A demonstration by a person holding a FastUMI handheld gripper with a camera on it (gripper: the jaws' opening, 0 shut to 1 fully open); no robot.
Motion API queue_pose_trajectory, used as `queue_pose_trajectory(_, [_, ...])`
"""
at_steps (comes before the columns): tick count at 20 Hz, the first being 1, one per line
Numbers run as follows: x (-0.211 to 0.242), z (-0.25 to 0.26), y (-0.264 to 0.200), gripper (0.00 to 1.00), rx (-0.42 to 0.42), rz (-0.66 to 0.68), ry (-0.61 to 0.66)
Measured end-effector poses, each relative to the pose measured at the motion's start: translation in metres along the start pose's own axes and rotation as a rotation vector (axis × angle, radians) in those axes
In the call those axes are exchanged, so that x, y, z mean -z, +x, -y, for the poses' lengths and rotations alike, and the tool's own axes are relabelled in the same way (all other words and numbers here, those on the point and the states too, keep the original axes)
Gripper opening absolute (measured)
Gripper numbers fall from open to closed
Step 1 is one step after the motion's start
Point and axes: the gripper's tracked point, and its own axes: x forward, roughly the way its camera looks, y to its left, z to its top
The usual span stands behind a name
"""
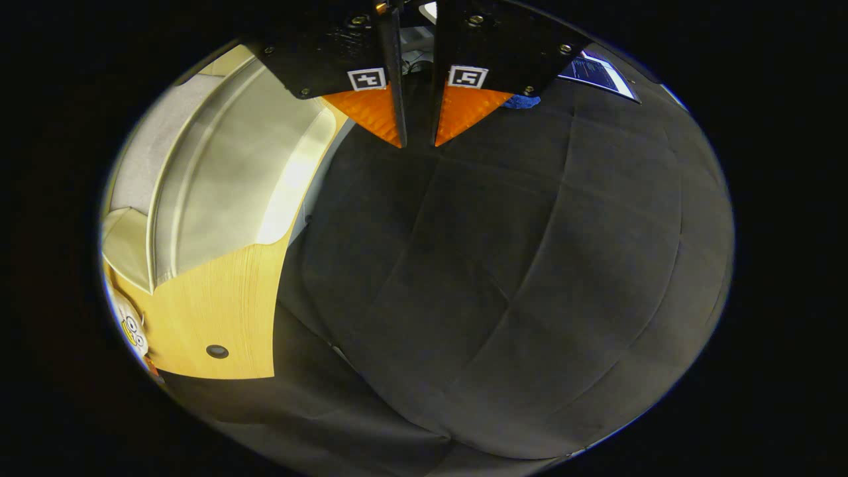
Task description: Open the storage box then place both shoes into the box .Put the left shoe in first, then the right shoe, with the right side of both shoes facing outward in a uniform manner.
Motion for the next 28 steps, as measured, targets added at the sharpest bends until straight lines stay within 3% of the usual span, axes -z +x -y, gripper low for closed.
queue_pose_trajectory(3, [-0.005,-0.002,-0.025,0.20,-0.008,0.028,-0.028])
queue_pose_trajectory(12, [-0.015,0.047,-0.133,0.36,0.038,0.116,-0.043])
queue_pose_trajectory(15, [-0.017,0.069,-0.171,0.58,0.053,0.153,-0.035])
queue_pose_trajectory(19, [-0.019,0.101,-0.220,0.62,0.084,0.212,-0.016])
queue_pose_trajectory(20, [-0.020,0.111,-0.230,0.79,0.093,0.226,-0.009])
queue_pose_trajectory(24, [-0.012,0.148,-0.265,0.83,0.147,0.261,0.018])
queue_pose_trajectory(26, [-0.011,0.174,-0.287,0.97,0.190,0.279,0.020])
queue_pose_trajectory(28, [-0.007,0.200,-0.309,0.97,0.234,0.297,0.035])
